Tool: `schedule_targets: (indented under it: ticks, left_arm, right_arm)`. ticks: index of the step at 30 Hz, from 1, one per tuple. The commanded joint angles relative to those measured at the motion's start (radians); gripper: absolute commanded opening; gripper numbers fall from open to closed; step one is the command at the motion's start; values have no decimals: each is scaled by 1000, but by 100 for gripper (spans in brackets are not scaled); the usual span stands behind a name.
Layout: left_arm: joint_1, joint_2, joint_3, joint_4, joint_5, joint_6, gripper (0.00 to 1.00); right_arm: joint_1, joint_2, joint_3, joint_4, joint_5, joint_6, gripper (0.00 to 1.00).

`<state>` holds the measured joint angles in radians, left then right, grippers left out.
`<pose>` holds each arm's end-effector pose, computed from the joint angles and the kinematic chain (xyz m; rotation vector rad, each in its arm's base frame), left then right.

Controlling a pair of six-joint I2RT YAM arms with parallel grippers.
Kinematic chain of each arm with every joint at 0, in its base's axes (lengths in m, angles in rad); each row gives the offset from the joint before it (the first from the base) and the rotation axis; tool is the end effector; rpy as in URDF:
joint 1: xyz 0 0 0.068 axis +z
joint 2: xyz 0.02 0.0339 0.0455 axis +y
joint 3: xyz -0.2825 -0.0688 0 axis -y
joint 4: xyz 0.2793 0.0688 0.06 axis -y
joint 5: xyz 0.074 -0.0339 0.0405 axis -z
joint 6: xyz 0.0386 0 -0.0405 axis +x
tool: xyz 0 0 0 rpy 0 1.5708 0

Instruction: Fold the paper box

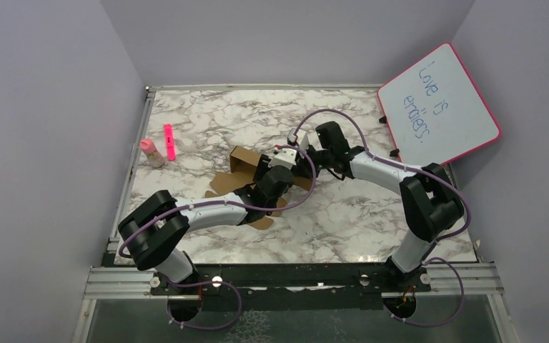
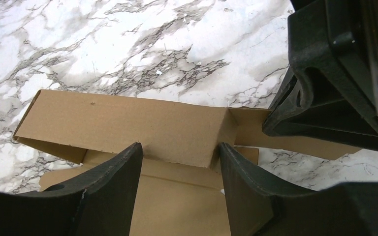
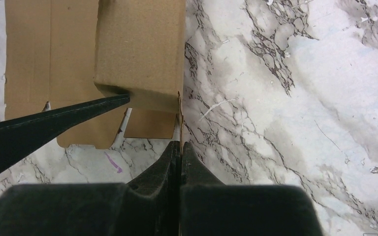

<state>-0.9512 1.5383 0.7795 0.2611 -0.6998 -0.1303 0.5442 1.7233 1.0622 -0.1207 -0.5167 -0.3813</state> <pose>0.2210 -0.2670 0.1978 0.3801 1.9072 0.0127 0.3294 0.2216 0.1928 -1.2590 1.9542 0.6868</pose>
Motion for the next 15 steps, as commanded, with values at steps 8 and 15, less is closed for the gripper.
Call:
schedule_targets:
  ticks: [8, 15]
  left_arm:
    - [-5, 23, -71, 72, -76, -39, 51]
    - [-19, 9, -109, 136, -104, -19, 51]
  right_arm:
    - [29, -6, 17, -21, -13, 15, 2]
    - [38, -13, 19, -24, 6, 15, 2]
